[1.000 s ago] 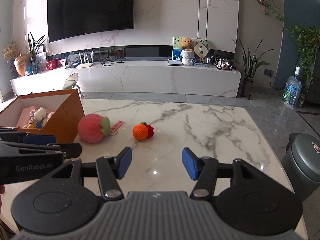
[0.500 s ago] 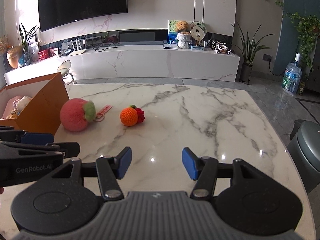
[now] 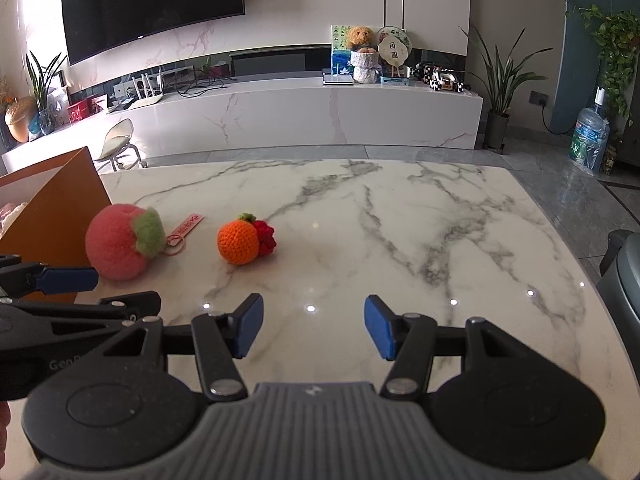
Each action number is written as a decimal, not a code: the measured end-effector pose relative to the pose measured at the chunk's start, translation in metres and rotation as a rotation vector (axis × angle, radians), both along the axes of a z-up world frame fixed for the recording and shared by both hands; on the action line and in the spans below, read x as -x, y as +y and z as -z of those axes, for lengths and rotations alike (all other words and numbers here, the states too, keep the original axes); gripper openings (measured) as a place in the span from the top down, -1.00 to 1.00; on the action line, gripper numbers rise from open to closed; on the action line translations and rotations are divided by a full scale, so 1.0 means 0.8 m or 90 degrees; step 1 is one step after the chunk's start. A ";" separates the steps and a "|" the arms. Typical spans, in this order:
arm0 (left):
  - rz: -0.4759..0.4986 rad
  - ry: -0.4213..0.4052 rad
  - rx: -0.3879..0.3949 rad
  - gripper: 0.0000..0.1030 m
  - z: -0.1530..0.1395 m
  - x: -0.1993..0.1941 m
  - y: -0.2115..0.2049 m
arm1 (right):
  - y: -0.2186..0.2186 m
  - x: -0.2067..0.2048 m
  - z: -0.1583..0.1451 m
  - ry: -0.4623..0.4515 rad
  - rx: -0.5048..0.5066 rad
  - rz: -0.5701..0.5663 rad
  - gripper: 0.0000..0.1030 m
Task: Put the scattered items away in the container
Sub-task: 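Withdraw both tools from the box toward the pink strawberry and orange crocheted fruit, then grasp the pink strawberry plush with the left tool while the right tool grasps the orange crocheted fruit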
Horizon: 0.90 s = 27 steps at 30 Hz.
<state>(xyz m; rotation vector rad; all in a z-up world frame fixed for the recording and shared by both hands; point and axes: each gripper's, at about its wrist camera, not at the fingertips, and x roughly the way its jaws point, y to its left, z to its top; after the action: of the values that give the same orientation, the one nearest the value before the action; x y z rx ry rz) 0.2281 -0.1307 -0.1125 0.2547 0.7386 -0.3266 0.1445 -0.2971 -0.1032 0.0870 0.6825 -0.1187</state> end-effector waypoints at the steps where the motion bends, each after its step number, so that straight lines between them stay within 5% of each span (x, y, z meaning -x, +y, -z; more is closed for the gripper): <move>1: -0.005 -0.008 -0.011 -0.44 0.000 -0.005 -0.002 | -0.002 -0.005 0.001 -0.001 -0.003 0.001 -0.16; 10: -0.066 -0.083 -0.140 -0.75 0.013 -0.045 -0.011 | -0.011 -0.045 0.006 -0.018 -0.042 -0.026 -0.29; 27: -0.072 -0.046 -0.247 -0.75 0.060 -0.102 -0.022 | 0.000 -0.144 0.029 -0.001 -0.101 -0.133 -0.30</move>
<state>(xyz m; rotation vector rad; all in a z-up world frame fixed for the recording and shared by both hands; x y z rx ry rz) 0.3099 -0.1483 -0.1608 0.5866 0.7384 -0.0636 0.2593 -0.2971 -0.1260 0.1663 0.6948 0.1368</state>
